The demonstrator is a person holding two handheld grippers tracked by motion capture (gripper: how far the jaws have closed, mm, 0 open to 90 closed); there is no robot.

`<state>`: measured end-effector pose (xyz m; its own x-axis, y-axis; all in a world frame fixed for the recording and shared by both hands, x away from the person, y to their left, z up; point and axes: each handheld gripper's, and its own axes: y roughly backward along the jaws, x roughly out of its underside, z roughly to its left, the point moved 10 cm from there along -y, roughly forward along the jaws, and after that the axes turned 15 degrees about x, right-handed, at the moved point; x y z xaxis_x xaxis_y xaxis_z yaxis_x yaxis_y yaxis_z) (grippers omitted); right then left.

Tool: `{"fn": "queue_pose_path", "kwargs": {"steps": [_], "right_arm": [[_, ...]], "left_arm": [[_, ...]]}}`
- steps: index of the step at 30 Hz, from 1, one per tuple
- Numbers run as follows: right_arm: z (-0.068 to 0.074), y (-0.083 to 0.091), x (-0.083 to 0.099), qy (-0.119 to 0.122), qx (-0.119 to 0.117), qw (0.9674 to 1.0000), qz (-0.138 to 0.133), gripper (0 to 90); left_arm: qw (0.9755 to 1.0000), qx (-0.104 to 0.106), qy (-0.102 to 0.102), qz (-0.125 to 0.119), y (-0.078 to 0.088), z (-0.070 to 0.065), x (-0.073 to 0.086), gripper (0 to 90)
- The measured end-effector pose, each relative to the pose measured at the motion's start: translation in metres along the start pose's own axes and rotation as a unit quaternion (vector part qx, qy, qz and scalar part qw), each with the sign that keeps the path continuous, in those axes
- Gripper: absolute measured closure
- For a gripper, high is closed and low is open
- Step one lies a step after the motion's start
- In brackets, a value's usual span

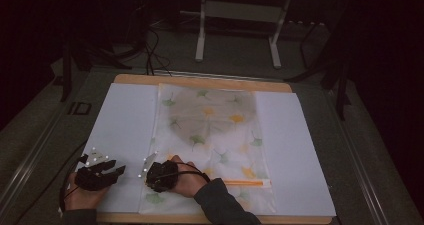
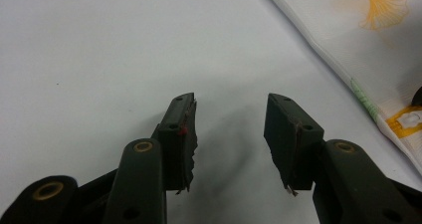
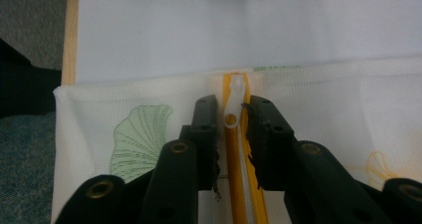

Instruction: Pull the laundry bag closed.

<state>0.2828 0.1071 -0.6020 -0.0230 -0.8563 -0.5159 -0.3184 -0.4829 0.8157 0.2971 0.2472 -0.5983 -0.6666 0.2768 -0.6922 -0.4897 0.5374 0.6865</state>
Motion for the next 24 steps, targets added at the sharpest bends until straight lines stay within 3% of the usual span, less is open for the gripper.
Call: {"fn": "queue_pose_path", "kwargs": {"steps": [10, 15, 24], "right_arm": [[-0.0022, -0.0020, -0.0018, -0.004, -0.018, 0.9996, 0.021, 81.7], [-0.0023, -0.0032, -0.0038, -0.006, -0.032, 0.9979, 0.055, 80.8], [-0.0036, -0.0051, -0.0068, 0.005, -0.039, 0.9969, 0.068, 84.0]], "left_arm": [[1.0000, 0.000, 0.000, 0.000, -0.0006, -0.0005, -0.0002, 55.8], [1.0000, 0.001, -0.002, 0.001, -0.0013, -0.0014, -0.0001, 55.8], [1.0000, 0.004, -0.007, 0.001, -0.0021, -0.0037, -0.0004, 55.9]]}}
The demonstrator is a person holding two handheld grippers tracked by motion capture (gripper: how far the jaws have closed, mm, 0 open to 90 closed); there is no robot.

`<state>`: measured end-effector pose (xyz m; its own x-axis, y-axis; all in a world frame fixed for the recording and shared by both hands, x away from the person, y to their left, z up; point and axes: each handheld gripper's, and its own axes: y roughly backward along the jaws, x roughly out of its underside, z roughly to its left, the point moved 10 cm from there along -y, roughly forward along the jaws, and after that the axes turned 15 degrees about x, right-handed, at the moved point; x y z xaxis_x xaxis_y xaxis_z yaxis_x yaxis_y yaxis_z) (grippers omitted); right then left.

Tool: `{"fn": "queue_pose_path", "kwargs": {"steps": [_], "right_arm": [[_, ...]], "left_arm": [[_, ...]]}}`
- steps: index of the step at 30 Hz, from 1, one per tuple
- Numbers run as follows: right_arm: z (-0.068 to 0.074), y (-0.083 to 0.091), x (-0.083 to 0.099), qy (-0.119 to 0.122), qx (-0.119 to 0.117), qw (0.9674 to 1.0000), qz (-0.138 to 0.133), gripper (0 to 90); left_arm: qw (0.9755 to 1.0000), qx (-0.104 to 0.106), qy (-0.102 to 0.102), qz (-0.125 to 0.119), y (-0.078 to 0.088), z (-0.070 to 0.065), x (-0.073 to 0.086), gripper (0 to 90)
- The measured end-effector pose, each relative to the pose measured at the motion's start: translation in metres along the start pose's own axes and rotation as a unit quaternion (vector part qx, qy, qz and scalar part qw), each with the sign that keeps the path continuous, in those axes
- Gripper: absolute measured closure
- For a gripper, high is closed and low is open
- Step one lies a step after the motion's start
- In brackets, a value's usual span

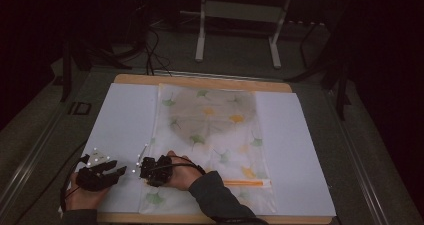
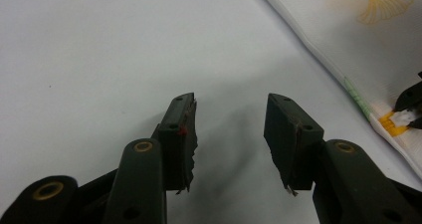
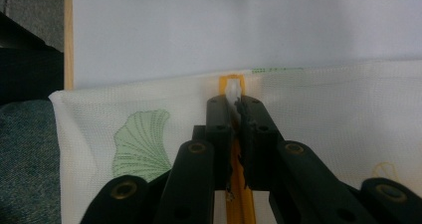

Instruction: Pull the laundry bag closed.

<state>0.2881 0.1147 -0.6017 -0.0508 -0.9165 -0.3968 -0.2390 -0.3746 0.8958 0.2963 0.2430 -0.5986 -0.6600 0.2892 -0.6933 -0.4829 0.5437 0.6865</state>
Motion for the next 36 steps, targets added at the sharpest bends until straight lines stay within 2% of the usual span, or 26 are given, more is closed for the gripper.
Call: {"fn": "queue_pose_path", "kwargs": {"steps": [6, 17, 26, 27, 30, 33, 36], "right_arm": [[0.000, 0.001, 0.001, 0.004, 0.012, 0.9998, -0.014, 84.3], [-0.001, 0.004, 0.004, 0.010, 0.025, 0.9994, -0.021, 84.3], [-0.002, 0.008, 0.005, 0.011, 0.031, 0.9992, -0.025, 84.3], [-0.002, 0.009, 0.005, 0.011, 0.032, 0.9991, -0.025, 84.3], [-0.003, 0.012, 0.006, 0.010, 0.035, 0.9989, -0.029, 84.3], [-0.004, 0.013, 0.007, 0.012, 0.037, 0.9989, -0.028, 84.3], [-0.004, 0.014, 0.009, 0.014, 0.038, 0.9988, -0.029, 84.3]], "left_arm": [[1.0000, 0.002, -0.003, 0.002, 0.000, -0.001, 0.000, 56.0], [0.9999, 0.010, -0.005, 0.007, -0.001, -0.004, 0.000, 56.1], [0.9993, 0.035, -0.007, 0.009, -0.001, -0.015, -0.001, 56.7], [0.9987, 0.049, -0.004, 0.013, -0.002, -0.018, 0.000, 56.7], [0.9979, 0.059, -0.016, 0.022, -0.003, -0.027, 0.001, 56.6], [0.9973, 0.067, -0.016, 0.024, -0.004, -0.032, 0.001, 56.5], [0.9960, 0.085, -0.014, 0.026, -0.006, -0.038, 0.001, 56.6]]}}
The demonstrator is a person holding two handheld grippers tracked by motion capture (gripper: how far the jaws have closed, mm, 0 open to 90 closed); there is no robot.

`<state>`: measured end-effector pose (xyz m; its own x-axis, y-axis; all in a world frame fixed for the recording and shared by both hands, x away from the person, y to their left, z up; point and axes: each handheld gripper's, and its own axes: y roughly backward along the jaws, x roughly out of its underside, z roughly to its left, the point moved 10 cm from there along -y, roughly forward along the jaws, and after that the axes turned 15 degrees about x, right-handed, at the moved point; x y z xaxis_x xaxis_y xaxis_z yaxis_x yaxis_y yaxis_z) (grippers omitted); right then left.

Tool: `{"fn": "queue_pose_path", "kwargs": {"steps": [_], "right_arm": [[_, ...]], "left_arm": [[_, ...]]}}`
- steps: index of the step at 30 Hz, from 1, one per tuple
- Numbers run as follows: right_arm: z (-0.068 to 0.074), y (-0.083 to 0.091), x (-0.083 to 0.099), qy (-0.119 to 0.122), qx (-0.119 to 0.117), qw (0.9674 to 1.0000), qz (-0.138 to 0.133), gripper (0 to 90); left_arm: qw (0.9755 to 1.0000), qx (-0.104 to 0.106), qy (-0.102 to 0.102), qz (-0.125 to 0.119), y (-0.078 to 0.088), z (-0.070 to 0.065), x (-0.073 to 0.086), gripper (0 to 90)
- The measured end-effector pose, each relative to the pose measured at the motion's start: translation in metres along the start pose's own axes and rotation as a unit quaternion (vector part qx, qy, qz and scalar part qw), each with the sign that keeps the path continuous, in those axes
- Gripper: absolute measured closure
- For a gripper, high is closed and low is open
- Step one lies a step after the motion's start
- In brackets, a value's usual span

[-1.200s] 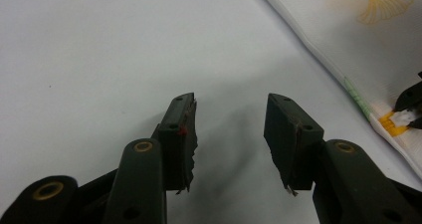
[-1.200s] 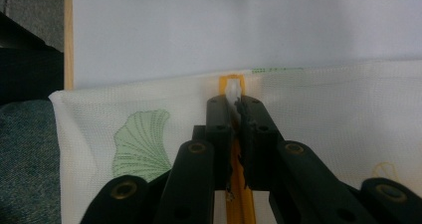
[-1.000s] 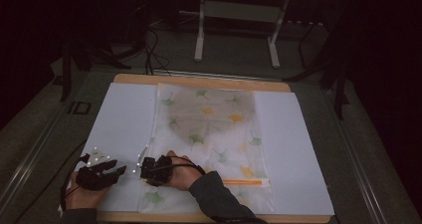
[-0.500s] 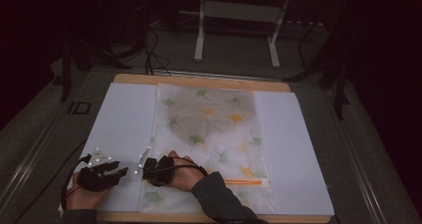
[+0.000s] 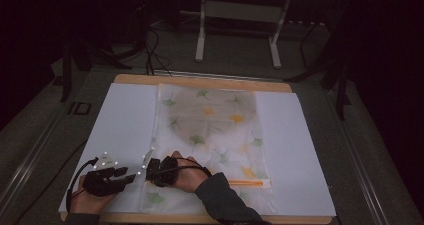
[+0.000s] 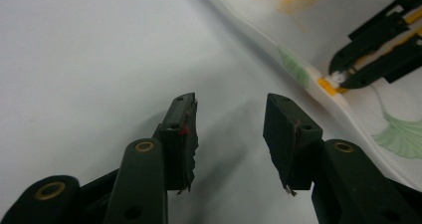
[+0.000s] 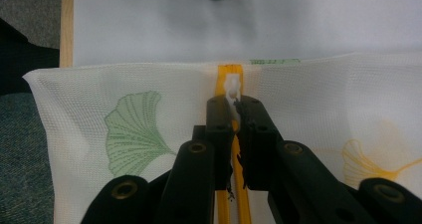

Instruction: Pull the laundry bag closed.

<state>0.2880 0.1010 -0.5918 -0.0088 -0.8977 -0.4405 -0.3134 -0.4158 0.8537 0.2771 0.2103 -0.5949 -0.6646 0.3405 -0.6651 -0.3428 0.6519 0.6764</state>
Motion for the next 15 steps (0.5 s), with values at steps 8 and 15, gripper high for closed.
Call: {"fn": "queue_pose_path", "kwargs": {"steps": [8, 15], "right_arm": [[0.000, 0.001, 0.000, 0.001, 0.003, 1.0000, -0.001, 84.3], [0.000, 0.002, 0.000, 0.002, 0.006, 1.0000, -0.001, 84.3]], "left_arm": [[0.9994, 0.035, -0.001, 0.004, -0.002, -0.014, -0.003, 58.5], [0.9978, 0.065, 0.011, 0.001, -0.003, -0.023, -0.006, 61.8]]}}
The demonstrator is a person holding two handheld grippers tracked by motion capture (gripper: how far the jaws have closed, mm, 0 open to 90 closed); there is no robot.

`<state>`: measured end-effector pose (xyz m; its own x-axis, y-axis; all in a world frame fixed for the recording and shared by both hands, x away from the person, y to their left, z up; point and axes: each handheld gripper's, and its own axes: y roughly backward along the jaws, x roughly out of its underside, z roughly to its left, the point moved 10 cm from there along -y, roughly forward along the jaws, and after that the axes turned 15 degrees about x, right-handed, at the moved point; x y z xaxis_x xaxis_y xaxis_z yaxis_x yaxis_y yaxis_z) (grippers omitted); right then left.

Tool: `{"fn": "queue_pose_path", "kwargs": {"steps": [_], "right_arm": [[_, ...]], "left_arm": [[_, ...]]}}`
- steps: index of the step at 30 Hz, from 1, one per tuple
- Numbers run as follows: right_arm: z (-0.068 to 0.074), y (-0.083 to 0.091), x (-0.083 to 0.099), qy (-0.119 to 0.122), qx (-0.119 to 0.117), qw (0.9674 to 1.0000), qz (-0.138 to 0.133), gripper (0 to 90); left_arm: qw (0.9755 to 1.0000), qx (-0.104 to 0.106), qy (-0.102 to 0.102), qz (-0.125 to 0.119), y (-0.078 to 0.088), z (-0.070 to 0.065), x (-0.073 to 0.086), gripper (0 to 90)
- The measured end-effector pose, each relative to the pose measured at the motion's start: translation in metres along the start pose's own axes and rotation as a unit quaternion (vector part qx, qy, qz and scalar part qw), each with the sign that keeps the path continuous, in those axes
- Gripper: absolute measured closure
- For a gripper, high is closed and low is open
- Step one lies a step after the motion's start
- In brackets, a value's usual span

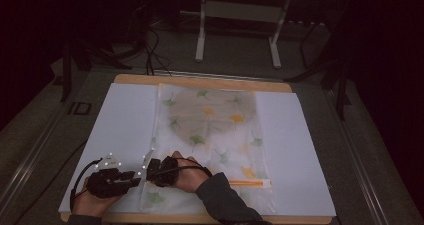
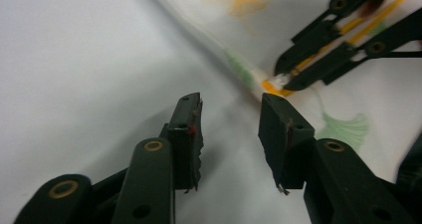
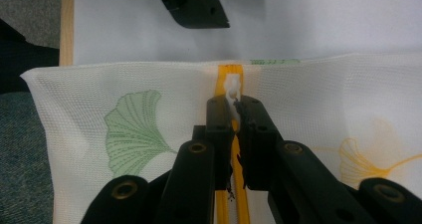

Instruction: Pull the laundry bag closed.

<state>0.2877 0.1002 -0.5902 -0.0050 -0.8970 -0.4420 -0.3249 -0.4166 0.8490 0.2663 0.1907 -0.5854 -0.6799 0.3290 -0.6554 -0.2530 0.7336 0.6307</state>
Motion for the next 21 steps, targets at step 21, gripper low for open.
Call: {"fn": "queue_pose_path", "kwargs": {"steps": [21], "right_arm": [[0.001, 0.004, -0.001, 0.007, 0.006, 0.9999, -0.010, 84.4]], "left_arm": [[0.9950, 0.091, 0.041, 0.015, -0.018, -0.017, 0.004, 62.2]]}}
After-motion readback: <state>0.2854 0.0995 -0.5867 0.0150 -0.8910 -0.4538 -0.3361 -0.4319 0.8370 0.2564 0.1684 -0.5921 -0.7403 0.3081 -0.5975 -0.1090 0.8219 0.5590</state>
